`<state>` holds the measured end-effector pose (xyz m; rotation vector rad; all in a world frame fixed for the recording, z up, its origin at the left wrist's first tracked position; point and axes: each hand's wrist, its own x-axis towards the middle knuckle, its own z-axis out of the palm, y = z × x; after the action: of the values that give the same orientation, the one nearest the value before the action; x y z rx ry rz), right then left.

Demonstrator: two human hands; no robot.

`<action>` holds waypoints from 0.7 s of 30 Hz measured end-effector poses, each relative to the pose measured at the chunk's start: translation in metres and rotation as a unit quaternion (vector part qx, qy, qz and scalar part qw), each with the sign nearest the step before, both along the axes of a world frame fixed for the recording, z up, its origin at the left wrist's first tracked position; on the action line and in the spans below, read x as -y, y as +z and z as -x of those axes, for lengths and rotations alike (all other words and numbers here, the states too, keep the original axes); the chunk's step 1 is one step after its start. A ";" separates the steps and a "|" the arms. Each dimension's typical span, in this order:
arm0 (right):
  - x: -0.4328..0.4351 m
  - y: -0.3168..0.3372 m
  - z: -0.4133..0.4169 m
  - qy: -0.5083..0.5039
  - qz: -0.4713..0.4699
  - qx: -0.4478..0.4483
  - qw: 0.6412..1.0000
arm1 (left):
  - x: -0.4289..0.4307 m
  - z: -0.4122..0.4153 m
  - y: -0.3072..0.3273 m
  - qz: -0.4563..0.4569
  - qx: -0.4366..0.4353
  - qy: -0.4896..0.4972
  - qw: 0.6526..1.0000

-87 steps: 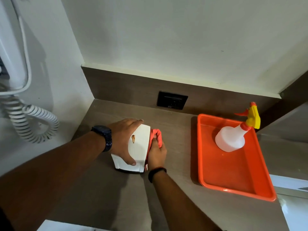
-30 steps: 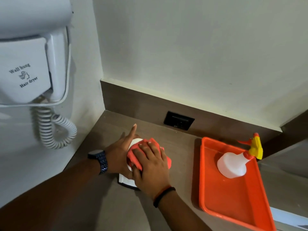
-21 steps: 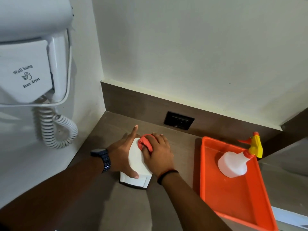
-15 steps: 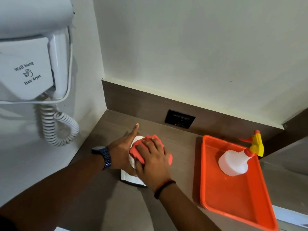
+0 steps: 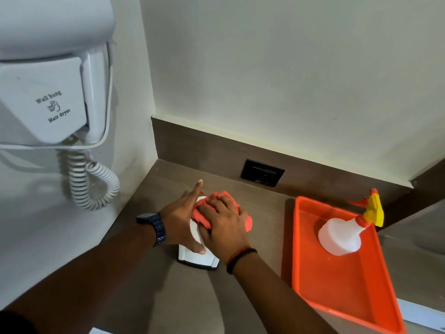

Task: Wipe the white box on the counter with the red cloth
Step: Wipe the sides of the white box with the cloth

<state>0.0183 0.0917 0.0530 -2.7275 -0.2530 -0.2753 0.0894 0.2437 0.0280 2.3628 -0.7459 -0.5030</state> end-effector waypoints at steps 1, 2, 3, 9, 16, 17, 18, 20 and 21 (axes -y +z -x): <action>0.005 0.000 0.007 0.020 -0.004 0.011 1.000 | 0.000 0.001 0.001 -0.002 -0.004 0.001 1.000; 0.013 -0.003 0.011 0.041 -0.011 0.015 0.999 | 0.000 0.003 0.003 -0.004 -0.007 0.007 1.000; 0.021 -0.006 0.013 0.057 -0.018 0.008 0.998 | 0.000 0.006 0.005 -0.005 -0.005 0.015 1.000; 0.049 -0.014 0.008 -0.354 -0.578 -0.054 0.733 | 0.048 0.062 0.001 0.062 0.148 0.278 0.947; 0.087 -0.009 0.010 -0.450 -0.720 -0.015 0.528 | 0.041 -0.002 0.036 -0.198 0.116 -0.145 0.962; 0.088 -0.009 0.011 -0.440 -0.731 -0.016 0.521 | 0.046 -0.006 0.037 -0.214 0.116 -0.177 0.954; 0.088 -0.009 0.013 -0.432 -0.740 -0.012 0.516 | 0.051 -0.007 0.036 -0.219 0.133 -0.169 0.952; 0.089 -0.009 0.014 -0.428 -0.744 -0.004 0.514 | 0.061 0.000 0.033 -0.206 0.182 -0.056 0.960; 0.090 -0.009 0.015 -0.431 -0.742 0.000 0.513 | 0.066 0.004 0.030 -0.194 0.195 0.038 0.961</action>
<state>0.0031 0.0014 0.0435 -0.8535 0.9643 -0.4334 0.0851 0.1774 0.0579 2.8953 -0.7763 -0.1555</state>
